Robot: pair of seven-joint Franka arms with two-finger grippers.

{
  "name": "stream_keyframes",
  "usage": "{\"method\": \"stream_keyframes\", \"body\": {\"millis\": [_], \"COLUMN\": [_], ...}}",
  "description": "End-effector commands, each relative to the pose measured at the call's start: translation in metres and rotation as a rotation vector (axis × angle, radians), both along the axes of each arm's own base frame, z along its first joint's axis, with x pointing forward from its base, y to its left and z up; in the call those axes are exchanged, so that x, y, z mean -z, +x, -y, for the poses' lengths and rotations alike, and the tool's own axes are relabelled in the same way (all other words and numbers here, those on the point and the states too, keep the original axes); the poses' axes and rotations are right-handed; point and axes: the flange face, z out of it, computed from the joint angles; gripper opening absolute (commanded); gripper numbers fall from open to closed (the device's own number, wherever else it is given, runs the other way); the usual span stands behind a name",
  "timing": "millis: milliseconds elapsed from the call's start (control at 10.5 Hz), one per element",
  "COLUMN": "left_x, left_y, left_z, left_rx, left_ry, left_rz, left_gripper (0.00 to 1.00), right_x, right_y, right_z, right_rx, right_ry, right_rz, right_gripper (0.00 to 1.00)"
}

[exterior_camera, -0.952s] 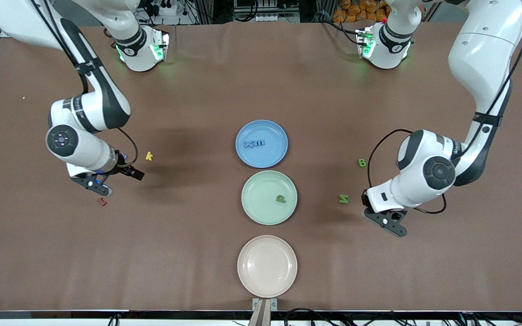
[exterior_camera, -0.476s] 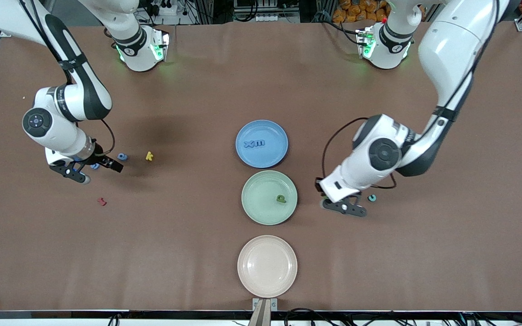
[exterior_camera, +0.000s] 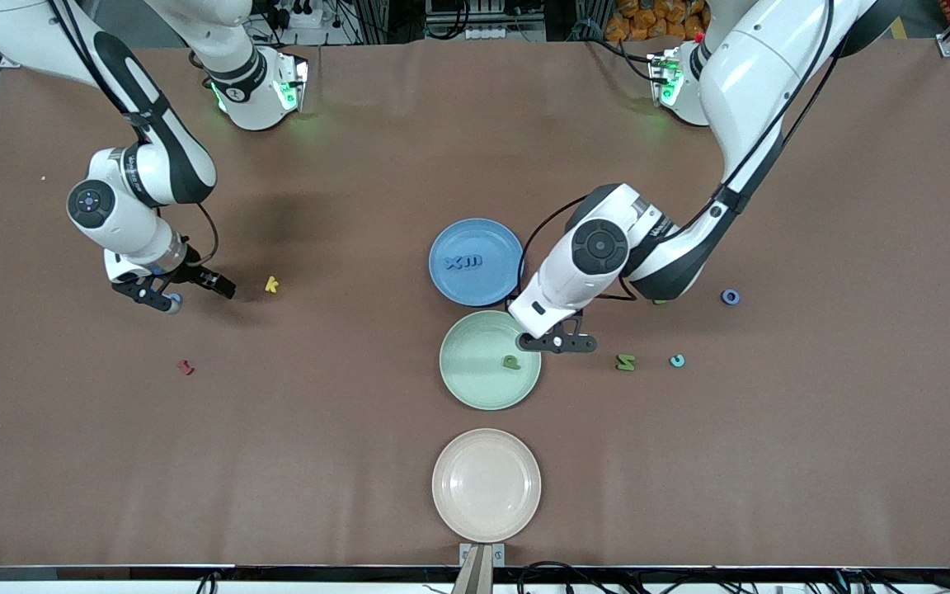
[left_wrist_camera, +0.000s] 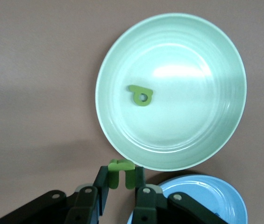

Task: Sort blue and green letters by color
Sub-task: 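Drop the green n on the green plate while the right gripper reaches letters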

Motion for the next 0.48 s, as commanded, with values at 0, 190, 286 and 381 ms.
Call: {"method": "stream_keyframes", "body": {"millis": [0,190,286,381], "left_x": [0.019,0.027,0.035,0.043], "left_y": [-0.012,-0.007,-0.005,-0.005], "left_z": [0.029,0.038,0.042,0.046], "left_rx": [-0.025,-0.043,-0.049,-0.050], "left_ry": [-0.034,-0.082,-0.108,-0.129], "left_rz": [-0.008,0.041,0.052,0.063], "left_gripper": [0.00,0.00,0.00,0.00], "right_x": [0.015,0.023,0.025,0.029], "right_y": [-0.015,-0.021,-0.022,-0.023], "right_z": [0.003,0.001,0.001,0.002], "right_rx": [-0.016,-0.026,-0.038,-0.051], "right_ry": [0.008,0.014,0.010,0.008], "right_rz": [0.003,0.002,0.000,0.005], "right_gripper": [1.00,0.98,0.86,0.69]}}
